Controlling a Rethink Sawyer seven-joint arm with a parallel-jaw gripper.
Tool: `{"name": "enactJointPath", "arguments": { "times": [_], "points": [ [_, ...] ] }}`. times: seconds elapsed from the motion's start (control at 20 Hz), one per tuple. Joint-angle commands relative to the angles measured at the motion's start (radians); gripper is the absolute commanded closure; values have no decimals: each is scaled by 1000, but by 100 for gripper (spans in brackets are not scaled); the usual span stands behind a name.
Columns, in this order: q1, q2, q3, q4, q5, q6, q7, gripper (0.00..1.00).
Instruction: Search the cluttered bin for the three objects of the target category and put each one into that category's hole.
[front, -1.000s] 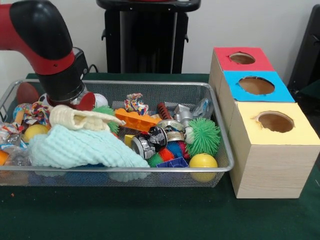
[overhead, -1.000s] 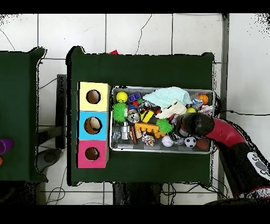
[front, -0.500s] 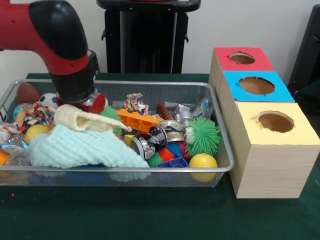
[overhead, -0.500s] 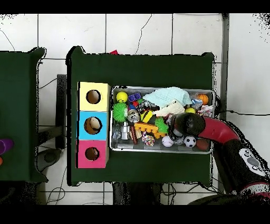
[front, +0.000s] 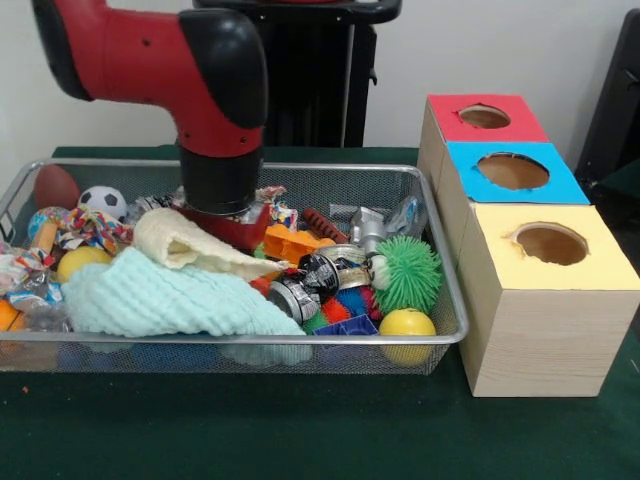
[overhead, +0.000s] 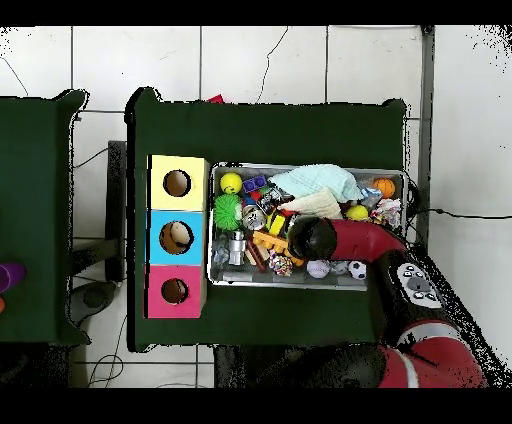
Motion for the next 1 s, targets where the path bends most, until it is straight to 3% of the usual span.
{"name": "enactJointPath", "arguments": {
  "times": [0.05, 0.3, 0.5, 0.75, 1.0],
  "points": [
    [120, -4, -98, 115, 114, -64, 355, 0],
    [206, -101, -143, 187, 217, 7, 383, 0],
    [234, -199, -165, 241, 269, 84, 341, 0],
    [216, -275, -179, 260, 296, 168, 239, 0],
    [179, -298, -176, 247, 293, 215, 166, 0]
  ]
}}
